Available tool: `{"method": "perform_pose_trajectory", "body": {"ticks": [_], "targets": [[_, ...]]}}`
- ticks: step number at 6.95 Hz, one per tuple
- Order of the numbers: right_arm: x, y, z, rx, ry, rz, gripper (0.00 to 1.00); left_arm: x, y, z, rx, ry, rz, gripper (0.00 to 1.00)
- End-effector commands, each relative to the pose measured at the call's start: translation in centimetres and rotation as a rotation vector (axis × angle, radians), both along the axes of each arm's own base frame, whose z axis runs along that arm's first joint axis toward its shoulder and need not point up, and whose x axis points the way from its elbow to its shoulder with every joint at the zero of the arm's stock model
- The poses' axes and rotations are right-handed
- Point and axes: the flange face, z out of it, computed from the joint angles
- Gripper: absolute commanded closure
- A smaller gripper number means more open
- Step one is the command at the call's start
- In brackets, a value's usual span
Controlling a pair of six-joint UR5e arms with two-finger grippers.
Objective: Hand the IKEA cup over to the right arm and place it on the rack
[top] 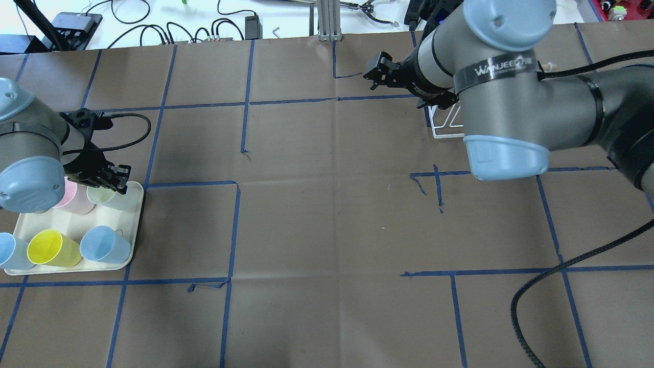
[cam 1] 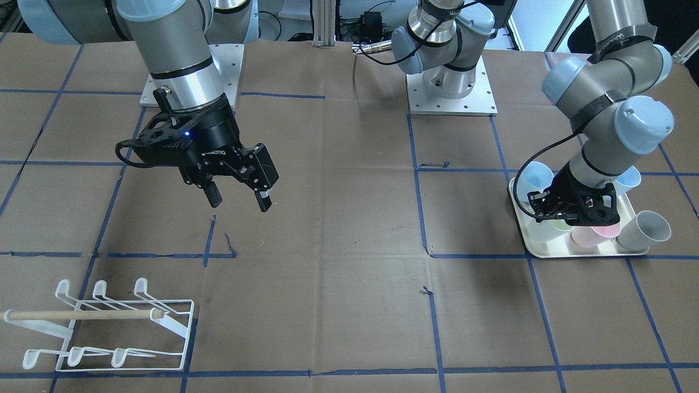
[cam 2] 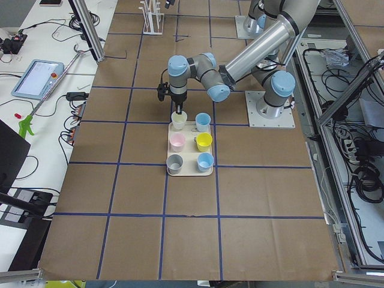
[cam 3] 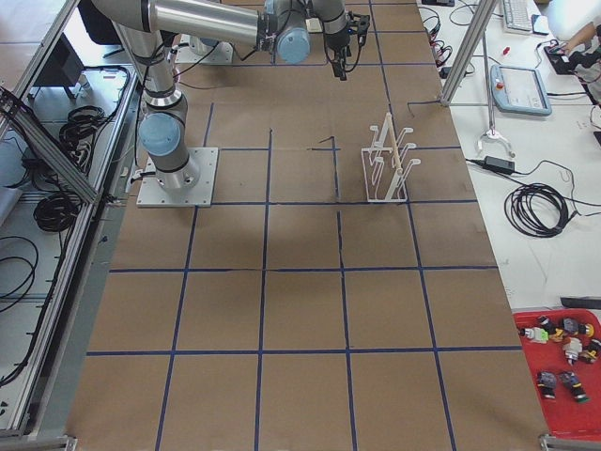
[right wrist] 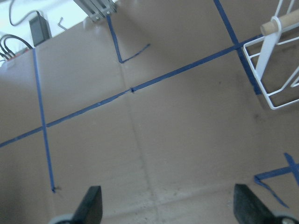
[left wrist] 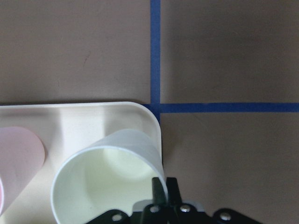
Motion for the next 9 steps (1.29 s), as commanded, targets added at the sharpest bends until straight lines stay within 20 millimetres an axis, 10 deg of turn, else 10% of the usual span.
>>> {"method": "perform_pose_trajectory", "body": {"ticks": [1,4,9], "targets": [[2.3,1.7,-0.7,-0.152,-0.214,-0.106,0.0,0.2,-1.0,4.7,0.034,0.016,-0.004,1.0],[2.6,4.3,-2.3,-0.205,-0.44,-0.196,0.0,-2.3,-4.6,14.2,0.062,-0.002,-0.072,1.0],[2.1,7.5,-2.6,-0.294,-0.697,-0.339,0.0,-12.1,-6.6,17.7,-0.235,0.311,-0.322,1.0]]}}
